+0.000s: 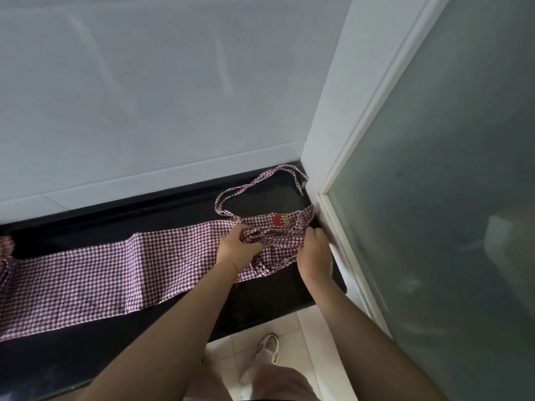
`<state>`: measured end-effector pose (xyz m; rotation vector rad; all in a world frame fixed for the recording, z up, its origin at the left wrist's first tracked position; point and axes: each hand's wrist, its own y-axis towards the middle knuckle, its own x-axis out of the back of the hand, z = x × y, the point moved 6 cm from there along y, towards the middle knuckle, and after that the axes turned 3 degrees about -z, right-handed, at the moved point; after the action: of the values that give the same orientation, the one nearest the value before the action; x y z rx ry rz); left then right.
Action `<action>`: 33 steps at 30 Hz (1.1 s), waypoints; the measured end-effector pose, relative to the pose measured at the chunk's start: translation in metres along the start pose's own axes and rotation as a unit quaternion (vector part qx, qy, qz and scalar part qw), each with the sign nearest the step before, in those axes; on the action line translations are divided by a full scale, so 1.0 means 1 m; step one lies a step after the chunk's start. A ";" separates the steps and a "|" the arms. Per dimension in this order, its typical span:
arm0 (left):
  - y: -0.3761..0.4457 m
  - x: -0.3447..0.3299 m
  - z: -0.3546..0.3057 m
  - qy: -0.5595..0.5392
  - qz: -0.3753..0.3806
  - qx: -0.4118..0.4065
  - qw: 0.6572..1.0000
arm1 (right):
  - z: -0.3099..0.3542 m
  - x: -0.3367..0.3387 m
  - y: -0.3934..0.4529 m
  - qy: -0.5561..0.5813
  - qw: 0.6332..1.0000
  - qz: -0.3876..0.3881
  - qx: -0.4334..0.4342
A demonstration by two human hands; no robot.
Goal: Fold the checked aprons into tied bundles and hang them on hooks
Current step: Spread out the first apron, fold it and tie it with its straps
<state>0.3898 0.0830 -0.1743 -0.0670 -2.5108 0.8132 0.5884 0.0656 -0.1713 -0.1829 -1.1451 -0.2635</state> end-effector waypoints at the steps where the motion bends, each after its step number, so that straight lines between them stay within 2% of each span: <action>1: 0.002 -0.001 0.000 -0.037 0.003 -0.007 0.999 | 0.001 -0.001 -0.002 -0.010 0.999 -0.003 0.043; 3: 0.004 -0.004 0.001 -0.107 0.019 0.009 0.994 | -0.001 -0.005 -0.006 -0.049 0.991 -0.005 0.126; 5: 0.002 -0.006 -0.002 -0.163 0.048 0.020 0.985 | -0.003 -0.012 -0.009 -0.103 0.977 0.058 0.179; 7: -0.001 -0.005 -0.006 -0.200 0.075 0.026 0.977 | -0.003 -0.016 -0.009 -0.140 0.962 0.135 0.190; 8: -0.002 -0.003 -0.006 -0.202 0.082 0.031 0.975 | -0.002 -0.016 -0.007 -0.140 0.960 0.150 0.187; 15: 0.005 0.013 -0.013 -0.210 0.066 0.039 0.975 | 0.016 0.004 0.007 -0.098 0.976 0.094 0.168; 19: 0.002 0.016 -0.034 -0.300 0.098 0.031 0.948 | 0.023 0.001 0.011 -0.060 0.977 0.137 0.151; 22: 0.001 0.017 -0.044 -0.315 0.122 0.031 0.941 | 0.039 0.012 0.015 0.023 0.979 0.118 0.163; 25: -0.001 0.019 -0.052 -0.298 0.150 0.020 0.943 | 0.056 0.014 0.019 0.042 0.974 0.106 0.198; 28: -0.002 0.036 -0.048 -0.275 0.136 0.030 0.951 | 0.060 0.004 0.022 0.008 0.968 0.129 0.213; 31: 0.009 0.066 -0.025 -0.183 0.038 0.062 0.980 | 0.057 -0.010 0.020 -0.045 0.956 0.172 0.235; 33: 0.019 0.088 -0.011 -0.020 -0.033 0.055 0.998 | 0.056 -0.021 0.016 -0.083 0.942 0.200 0.255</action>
<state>0.3156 0.1216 -0.1380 0.0702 -2.4867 0.9327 0.5365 0.0990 -0.1678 0.0263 -1.2768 0.4171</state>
